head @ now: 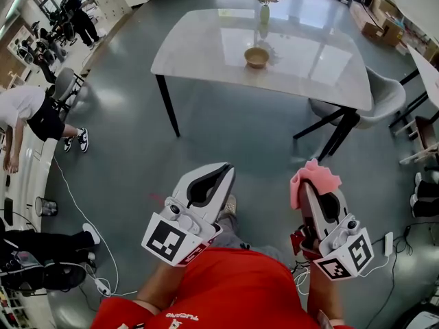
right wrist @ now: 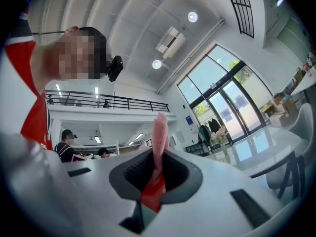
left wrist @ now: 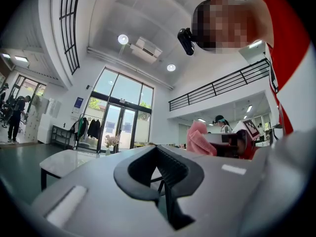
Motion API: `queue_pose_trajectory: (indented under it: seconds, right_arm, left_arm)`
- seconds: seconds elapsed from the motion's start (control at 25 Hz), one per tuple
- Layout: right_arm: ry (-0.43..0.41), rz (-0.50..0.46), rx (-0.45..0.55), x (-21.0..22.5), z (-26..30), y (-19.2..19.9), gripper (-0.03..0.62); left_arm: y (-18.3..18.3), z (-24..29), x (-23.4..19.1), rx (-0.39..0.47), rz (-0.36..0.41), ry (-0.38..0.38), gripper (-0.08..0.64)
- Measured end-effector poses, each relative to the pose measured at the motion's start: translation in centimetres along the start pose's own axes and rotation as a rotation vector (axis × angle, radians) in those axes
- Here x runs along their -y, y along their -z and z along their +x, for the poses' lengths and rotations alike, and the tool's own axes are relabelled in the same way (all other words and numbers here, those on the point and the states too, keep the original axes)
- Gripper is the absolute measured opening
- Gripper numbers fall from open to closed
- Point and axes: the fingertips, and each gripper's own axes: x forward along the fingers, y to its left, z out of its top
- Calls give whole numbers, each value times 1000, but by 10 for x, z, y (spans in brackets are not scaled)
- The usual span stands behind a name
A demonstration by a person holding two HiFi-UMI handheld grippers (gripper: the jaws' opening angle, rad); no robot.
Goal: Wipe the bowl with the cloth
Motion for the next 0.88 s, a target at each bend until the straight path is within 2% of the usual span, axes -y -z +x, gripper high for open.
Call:
queue_pose_trajectory:
  seconds: [0.36, 0.52, 0.68, 0.88]
  right_arm:
    - [37, -26, -17, 27, 70, 2, 25]
    - [59, -38, -24, 36, 98, 6, 25]
    - [82, -44, -28, 50, 134, 11, 25]
    - [110, -48, -32, 63, 158, 18, 25]
  left_arm:
    - [-2, 38, -72, 6, 3, 28, 5]
    - [3, 48, -96, -23, -17, 48, 5]
    - [-2, 66, -133, 15, 2, 69, 5]
    - [8, 77, -152, -38, -39, 97, 5]
